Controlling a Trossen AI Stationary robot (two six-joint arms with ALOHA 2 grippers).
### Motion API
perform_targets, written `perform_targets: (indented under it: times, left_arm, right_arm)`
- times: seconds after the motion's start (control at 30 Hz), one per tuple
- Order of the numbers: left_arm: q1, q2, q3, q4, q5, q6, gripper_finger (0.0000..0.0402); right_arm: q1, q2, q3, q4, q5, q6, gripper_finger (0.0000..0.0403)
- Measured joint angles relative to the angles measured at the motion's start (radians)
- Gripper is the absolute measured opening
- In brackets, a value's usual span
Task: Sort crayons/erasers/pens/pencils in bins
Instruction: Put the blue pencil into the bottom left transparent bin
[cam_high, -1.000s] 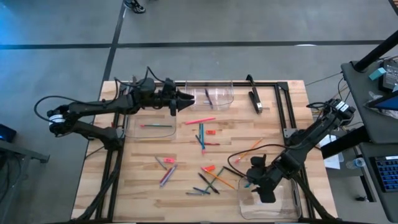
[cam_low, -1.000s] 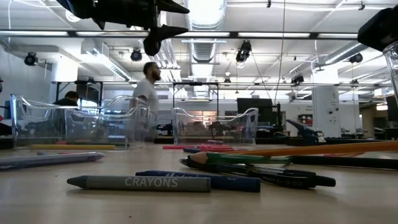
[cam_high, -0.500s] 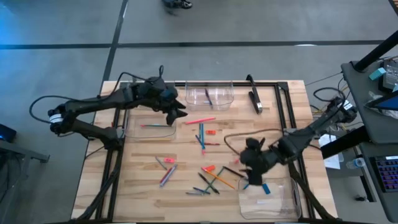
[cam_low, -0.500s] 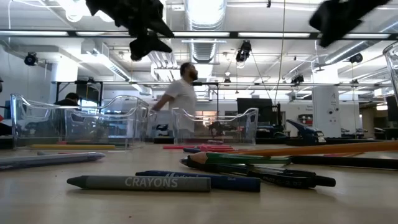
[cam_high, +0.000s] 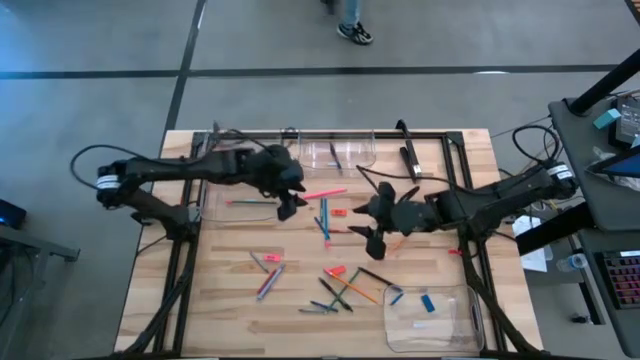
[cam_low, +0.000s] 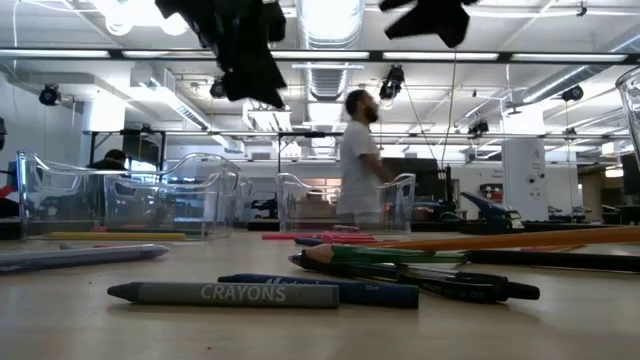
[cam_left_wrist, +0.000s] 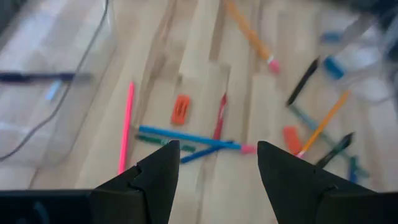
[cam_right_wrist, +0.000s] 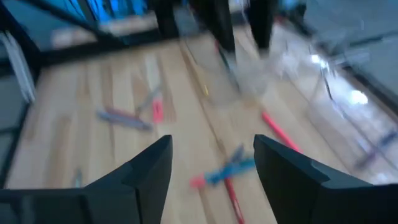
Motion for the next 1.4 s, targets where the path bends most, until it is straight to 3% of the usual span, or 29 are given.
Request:
perform_targets:
  times: [0.4,0.6,0.9,1.17,1.4]
  left_arm:
    - [-0.001,0.225,0.068,-0.047,-0.035,0.012,0.02]
    - [-0.001,0.274,0.079,-0.046,-0.114,0.028,0.02]
    - [-0.058,0.298,0.086,-0.052,-0.125,0.042,0.02]
    - [-0.248,0.265,0.16,-0.029,-0.124,0.455,0.02]
    - [-0.278,0.376,0.212,-0.003,-0.132,0.552,0.02]
  right_arm:
    - [-0.035,-0.005,-0.001,0.053,-0.003,0.004,0.0212]
    - [-0.035,-0.005,-0.008,0.054,0.005,0.011,0.0212]
    - [-0.035,-0.004,-0.015,0.054,0.005,0.012,0.0212]
    - [-0.053,-0.004,-0.019,0.052,0.006,-0.009,0.0212]
    - [-0.078,-0.01,-0.019,0.054,0.007,-0.03,0.0212]
